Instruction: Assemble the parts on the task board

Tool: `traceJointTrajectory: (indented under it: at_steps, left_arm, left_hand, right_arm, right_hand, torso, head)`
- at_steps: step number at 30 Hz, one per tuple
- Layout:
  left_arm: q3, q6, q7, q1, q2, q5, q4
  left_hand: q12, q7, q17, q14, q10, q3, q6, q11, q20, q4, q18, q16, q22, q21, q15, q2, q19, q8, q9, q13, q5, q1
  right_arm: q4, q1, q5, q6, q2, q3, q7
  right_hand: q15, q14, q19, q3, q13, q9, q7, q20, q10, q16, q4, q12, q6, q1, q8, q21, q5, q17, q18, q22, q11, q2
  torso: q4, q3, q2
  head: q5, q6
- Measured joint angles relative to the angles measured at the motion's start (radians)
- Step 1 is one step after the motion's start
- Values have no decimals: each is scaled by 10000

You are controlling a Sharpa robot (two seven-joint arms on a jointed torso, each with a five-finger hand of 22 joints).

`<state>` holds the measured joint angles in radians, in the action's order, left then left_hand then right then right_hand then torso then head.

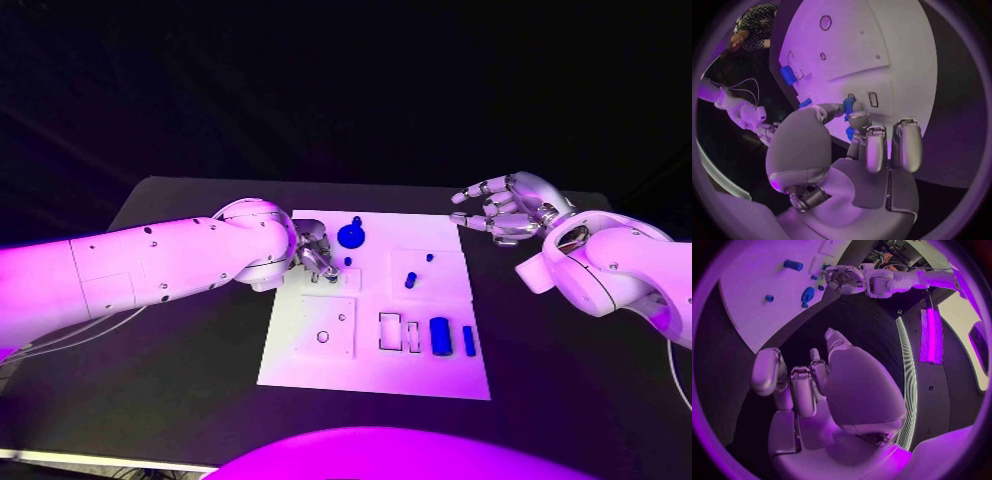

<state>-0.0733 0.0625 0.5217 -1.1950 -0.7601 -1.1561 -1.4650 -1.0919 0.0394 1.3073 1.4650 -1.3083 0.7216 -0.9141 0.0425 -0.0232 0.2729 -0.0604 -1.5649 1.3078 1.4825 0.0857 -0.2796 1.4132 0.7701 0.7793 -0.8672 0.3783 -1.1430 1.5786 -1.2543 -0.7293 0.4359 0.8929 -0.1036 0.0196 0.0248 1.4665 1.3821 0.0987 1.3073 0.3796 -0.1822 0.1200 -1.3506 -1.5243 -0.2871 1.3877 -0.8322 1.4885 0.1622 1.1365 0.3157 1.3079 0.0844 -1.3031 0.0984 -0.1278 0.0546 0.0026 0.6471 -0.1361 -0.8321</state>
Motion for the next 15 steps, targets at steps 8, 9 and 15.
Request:
traceJointTrajectory:
  at_steps: [8,9,15]
  left_arm:
    - [0,147,4,9,34,-30,9]
    - [0,175,5,11,36,-33,9]
    - [1,258,10,12,38,-55,6]
  left_hand:
    - [0,30,0,0,0,0,-35,-1,0,0,-1,0,-1,0,0,2,0,25,-1,34,8,-2]
    - [0,30,0,0,0,0,-36,-1,0,0,0,0,-1,-1,0,3,0,25,-1,37,44,-3]
    - [0,29,0,0,0,0,-37,-1,0,0,0,0,-1,-1,0,11,0,25,-1,67,45,-11]
  right_arm:
    - [-5,15,-3,-10,2,-1,0]
    - [-5,17,-3,-11,3,-1,-1]
    - [-10,22,-5,-16,3,-1,-2]
  right_hand:
    - [0,0,0,0,0,-12,0,0,0,0,0,0,0,0,0,0,0,-1,0,0,0,0]
    - [0,0,0,0,0,-11,0,0,0,0,0,0,0,0,0,0,0,-1,0,0,0,0]
    - [0,0,0,0,2,-11,0,0,0,0,0,0,0,0,0,0,0,-1,-1,0,0,0]
  torso:
    - [5,-2,-3]
    - [4,-3,-6]
    - [5,2,-12]
  head:
    - [-16,-30]
    - [-18,-33]
    - [-19,-42]
